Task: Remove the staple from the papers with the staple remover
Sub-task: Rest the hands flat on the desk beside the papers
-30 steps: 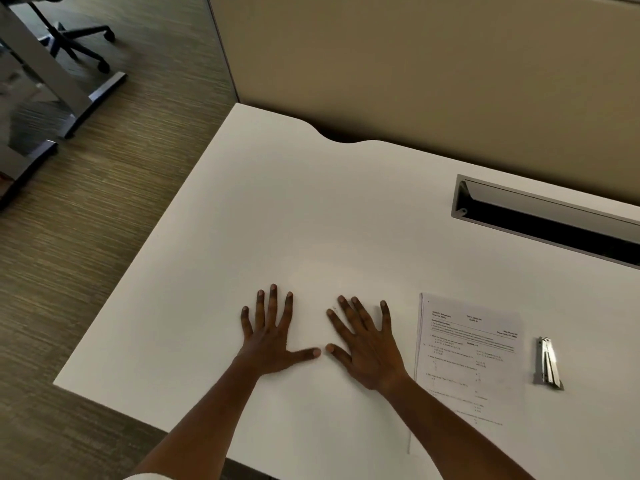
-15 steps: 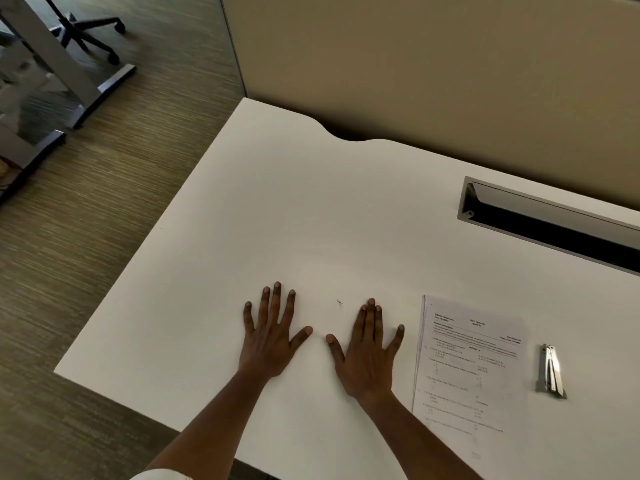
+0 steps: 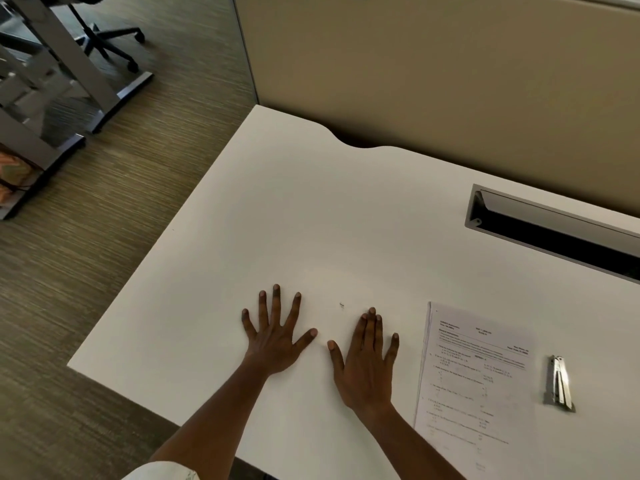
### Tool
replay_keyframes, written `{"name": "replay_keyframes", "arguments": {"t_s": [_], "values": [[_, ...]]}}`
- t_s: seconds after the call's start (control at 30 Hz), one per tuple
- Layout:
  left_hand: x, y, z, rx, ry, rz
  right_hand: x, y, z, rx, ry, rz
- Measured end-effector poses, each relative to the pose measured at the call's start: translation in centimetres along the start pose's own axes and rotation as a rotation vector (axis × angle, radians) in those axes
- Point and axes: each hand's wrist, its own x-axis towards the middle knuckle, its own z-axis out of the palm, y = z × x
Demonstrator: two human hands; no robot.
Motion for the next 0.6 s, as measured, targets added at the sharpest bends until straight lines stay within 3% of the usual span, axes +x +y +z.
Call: {"name": "replay_keyframes", "arguments": {"t_s": [0.17,0.3,0.43,0.6], "values": [[-0.3,-0.6,-1.3,-0.019,-0.102,0.032,-1.7,0.2,1.0,0.027,-0.081,0.018],[-1.1,-2.9,-3.6,-0.018,-0.077,0.070,-1.2,0.0,0.5,0.031,-0.112,0.041],[-1.7,-8.9,-5.6,0.062,-0.032,-0.035,-0.9,-0.3,0.5,0.018,-0.151,0.087],[-1.5,-14.2,-7.5,0.113,-0.207,0.067,-0.5,-2.7,-0.5,0.046,-0.232,0.207]]}}
